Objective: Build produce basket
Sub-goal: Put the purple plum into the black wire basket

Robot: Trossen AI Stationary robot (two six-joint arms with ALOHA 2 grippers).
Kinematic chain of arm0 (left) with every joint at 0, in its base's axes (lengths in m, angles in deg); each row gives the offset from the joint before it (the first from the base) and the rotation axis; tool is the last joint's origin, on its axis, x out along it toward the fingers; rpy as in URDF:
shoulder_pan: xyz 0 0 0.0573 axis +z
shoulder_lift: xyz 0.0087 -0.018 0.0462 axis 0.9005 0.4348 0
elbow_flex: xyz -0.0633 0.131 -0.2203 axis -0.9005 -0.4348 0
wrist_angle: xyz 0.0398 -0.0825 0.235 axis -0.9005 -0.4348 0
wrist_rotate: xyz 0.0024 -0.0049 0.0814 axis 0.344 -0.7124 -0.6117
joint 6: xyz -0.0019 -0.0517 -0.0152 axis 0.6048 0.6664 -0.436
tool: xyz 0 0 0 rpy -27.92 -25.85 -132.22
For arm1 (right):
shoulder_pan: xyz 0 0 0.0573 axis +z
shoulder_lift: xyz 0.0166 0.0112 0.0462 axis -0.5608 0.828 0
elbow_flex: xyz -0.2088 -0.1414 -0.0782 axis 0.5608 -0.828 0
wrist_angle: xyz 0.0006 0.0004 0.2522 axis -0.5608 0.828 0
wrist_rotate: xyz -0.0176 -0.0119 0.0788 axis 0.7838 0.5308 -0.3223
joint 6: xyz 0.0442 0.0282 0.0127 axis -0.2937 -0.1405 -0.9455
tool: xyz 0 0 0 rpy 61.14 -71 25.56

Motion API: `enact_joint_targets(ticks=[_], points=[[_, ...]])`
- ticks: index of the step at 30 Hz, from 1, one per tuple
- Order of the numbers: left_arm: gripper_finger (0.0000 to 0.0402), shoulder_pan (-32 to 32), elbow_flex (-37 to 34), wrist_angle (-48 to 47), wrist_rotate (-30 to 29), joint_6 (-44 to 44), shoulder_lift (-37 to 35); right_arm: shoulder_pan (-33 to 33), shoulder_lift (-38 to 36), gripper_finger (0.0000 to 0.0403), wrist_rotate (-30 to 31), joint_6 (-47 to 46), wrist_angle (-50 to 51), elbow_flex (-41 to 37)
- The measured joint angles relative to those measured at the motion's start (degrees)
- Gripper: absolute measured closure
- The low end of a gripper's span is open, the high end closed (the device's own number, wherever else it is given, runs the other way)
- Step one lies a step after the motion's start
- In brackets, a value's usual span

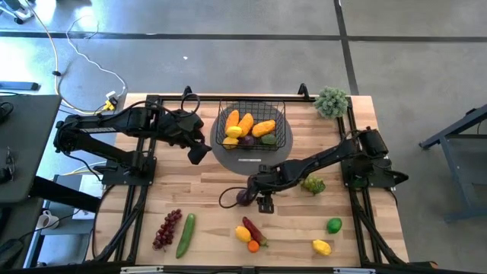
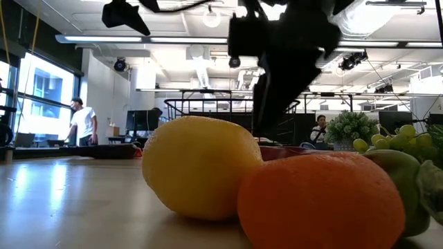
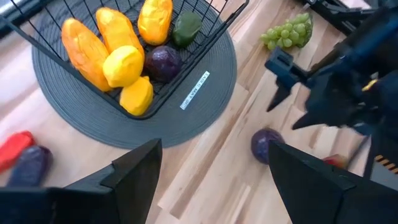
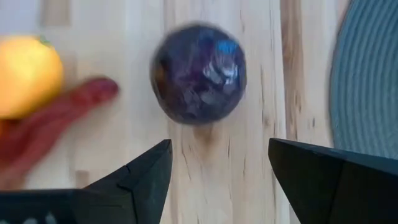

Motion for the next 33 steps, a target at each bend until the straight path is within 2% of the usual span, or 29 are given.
enact_joint_targets(ticks=[10,17,26,29,33], points=[[0.0124,0.0,0.0,0.4,-0.1,-1.4,0.0,0.0,-0.4,0.0155,0.3,0.9,-4.6,4.0],[0.0124,0.0,0.0,0.4,-0.1,-1.4,0.0,0.0,-0.2,0.0155,4.4,-1.9,-9.7,4.0],[0.0124,0.0,0.0,0.4,0.0,-1.4,0.0,-0.4,0.2,0.0153,3.0,-3.9,-13.2,4.0],[0.0124,0.0,0.0,0.4,0.0,-1.4,0.0,-0.4,1.2,0.0136,2.4,-2.5,-13.9,4.0],[0.0124,0.0,0.0,0.4,0.0,-1.4,0.0,-0.4,2.3,0.0083,1.7,-1.3,-14.3,4.0]])
